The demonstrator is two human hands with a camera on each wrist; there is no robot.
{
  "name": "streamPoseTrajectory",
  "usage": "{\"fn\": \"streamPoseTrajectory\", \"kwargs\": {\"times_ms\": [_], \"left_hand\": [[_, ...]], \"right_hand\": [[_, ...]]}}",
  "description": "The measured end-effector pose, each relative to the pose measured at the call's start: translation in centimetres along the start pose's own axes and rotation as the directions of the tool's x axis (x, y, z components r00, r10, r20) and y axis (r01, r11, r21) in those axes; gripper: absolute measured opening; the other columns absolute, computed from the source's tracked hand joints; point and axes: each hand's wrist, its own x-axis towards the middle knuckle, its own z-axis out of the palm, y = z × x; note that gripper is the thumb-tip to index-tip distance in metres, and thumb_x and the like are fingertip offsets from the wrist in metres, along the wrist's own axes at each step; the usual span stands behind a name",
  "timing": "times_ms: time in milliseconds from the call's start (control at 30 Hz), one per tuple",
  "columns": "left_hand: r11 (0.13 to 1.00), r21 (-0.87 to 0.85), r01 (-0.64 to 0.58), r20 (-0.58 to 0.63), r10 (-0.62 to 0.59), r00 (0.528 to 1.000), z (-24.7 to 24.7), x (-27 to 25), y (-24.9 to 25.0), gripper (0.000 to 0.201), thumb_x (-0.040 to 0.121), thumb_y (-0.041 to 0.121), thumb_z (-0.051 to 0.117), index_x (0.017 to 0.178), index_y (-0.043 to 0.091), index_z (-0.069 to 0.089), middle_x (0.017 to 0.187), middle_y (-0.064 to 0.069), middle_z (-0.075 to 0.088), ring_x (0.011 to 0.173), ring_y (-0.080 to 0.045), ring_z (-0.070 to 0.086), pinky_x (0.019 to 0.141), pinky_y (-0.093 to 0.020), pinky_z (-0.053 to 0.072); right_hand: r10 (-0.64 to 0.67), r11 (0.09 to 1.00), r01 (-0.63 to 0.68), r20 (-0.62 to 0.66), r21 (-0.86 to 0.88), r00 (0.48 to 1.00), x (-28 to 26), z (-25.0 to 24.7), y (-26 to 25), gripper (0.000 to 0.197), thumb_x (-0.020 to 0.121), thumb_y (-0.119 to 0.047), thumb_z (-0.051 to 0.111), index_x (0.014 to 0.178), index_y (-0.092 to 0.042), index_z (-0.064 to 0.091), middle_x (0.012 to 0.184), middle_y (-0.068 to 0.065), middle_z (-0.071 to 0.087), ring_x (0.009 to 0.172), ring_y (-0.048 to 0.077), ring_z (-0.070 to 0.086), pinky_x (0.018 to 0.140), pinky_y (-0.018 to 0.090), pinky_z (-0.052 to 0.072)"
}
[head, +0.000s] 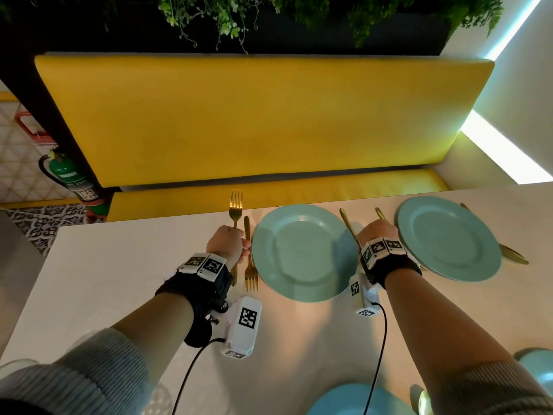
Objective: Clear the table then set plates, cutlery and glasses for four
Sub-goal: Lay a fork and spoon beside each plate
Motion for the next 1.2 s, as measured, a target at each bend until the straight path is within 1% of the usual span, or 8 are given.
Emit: {"fn": "streamPoseTrajectory", "kwargs": {"times_ms": [33,133,200,267,367,567,800,1200], "left_hand": [[1.0,0.013,-0.014,-0.007,0.014,1.0,-0.2,0.1,-0.1,0.02,0.099,0.009,0.029,0.106,0.007,0.047,0.067,-0.005,0.051,0.055,-0.014,0.044,0.048,-0.021,0.035],[1.0,0.019,-0.02,-0.017,0.021,1.0,-0.8,0.5,-0.3,0.029,0.099,0.01,0.03,0.12,0.002,0.048,0.069,-0.004,0.051,0.056,-0.014,0.045,0.049,-0.021,0.036],[1.0,0.017,-0.02,-0.041,0.021,0.999,-1.2,0.7,-0.3,0.031,0.099,0.011,0.029,0.123,0.002,0.048,0.07,-0.003,0.051,0.057,-0.014,0.045,0.05,-0.021,0.036],[0.999,0.021,-0.039,-0.076,0.04,0.996,-1.7,0.9,-0.3,0.032,0.099,0.012,0.029,0.122,0.002,0.048,0.07,-0.003,0.052,0.058,-0.014,0.046,0.053,-0.022,0.037],[0.998,0.019,-0.061,-0.108,0.063,0.992,-2.8,1.5,-0.3,0.031,0.098,0.012,0.03,0.119,0.002,0.05,0.071,-0.004,0.053,0.058,-0.014,0.047,0.053,-0.023,0.038],[0.997,-0.021,-0.074,-0.131,0.071,0.989,-5.6,2.1,-0.9,0.029,0.095,0.011,0.034,0.116,0.001,0.051,0.07,-0.005,0.056,0.054,-0.017,0.047,0.047,-0.024,0.034],[0.999,0.008,-0.053,-0.134,0.054,0.99,-6.9,2.4,-1.7,0.029,0.094,0.012,0.035,0.118,0.004,0.051,0.074,-0.003,0.058,0.056,-0.016,0.048,0.048,-0.024,0.034],[1.0,0.002,-0.025,-0.126,0.025,0.992,-6.7,2.4,-2.4,0.029,0.095,0.013,0.034,0.118,0.005,0.051,0.075,-0.004,0.059,0.056,-0.015,0.047,0.05,-0.023,0.035]], "right_hand": [[-0.027,0.999,0.026,-0.02,-0.036,0.999,-0.6,-0.1,-1.0,0.032,0.09,-0.013,0.054,0.119,0.0,0.059,0.116,0.019,0.061,0.107,0.033,0.06,0.074,0.032,0.044],[-0.175,0.97,0.168,-0.021,-0.174,0.984,-2.7,0.9,-4.7,0.026,0.093,-0.018,0.048,0.101,0.001,0.064,0.085,0.012,0.064,0.076,0.024,0.062,0.058,0.026,0.042],[-0.282,0.925,0.293,0.08,-0.242,0.956,-4.5,2.5,-7.5,0.023,0.09,-0.023,0.05,0.095,-0.005,0.063,0.1,0.01,0.068,0.09,0.024,0.065,0.065,0.023,0.04],[-0.38,0.872,0.415,0.173,-0.26,0.909,-5.9,4.7,-10.0,0.029,0.091,-0.031,0.053,0.106,-0.01,0.065,0.115,0.006,0.066,0.104,0.022,0.063,0.073,0.024,0.042],[-0.445,0.812,0.495,0.219,-0.309,0.868,-8.3,7.5,-12.8,0.025,0.094,-0.023,0.051,0.109,-0.009,0.065,0.116,0.005,0.066,0.105,0.022,0.064,0.076,0.026,0.049],[-0.428,0.813,0.481,0.224,-0.327,0.876,-10.5,9.6,-15.0,0.024,0.094,-0.01,0.047,0.113,-0.005,0.061,0.119,0.011,0.063,0.11,0.027,0.062,0.09,0.035,0.051],[-0.457,0.767,0.501,0.206,-0.401,0.865,-11.7,10.1,-14.8,0.033,0.099,-0.01,0.034,0.121,-0.003,0.058,0.124,0.014,0.061,0.113,0.028,0.06,0.091,0.034,0.049],[-0.442,0.78,0.485,0.201,-0.397,0.875,-12.2,10.7,-14.0,0.032,0.099,-0.01,0.035,0.12,-0.004,0.059,0.12,0.012,0.063,0.11,0.027,0.061,0.089,0.033,0.05]]}}
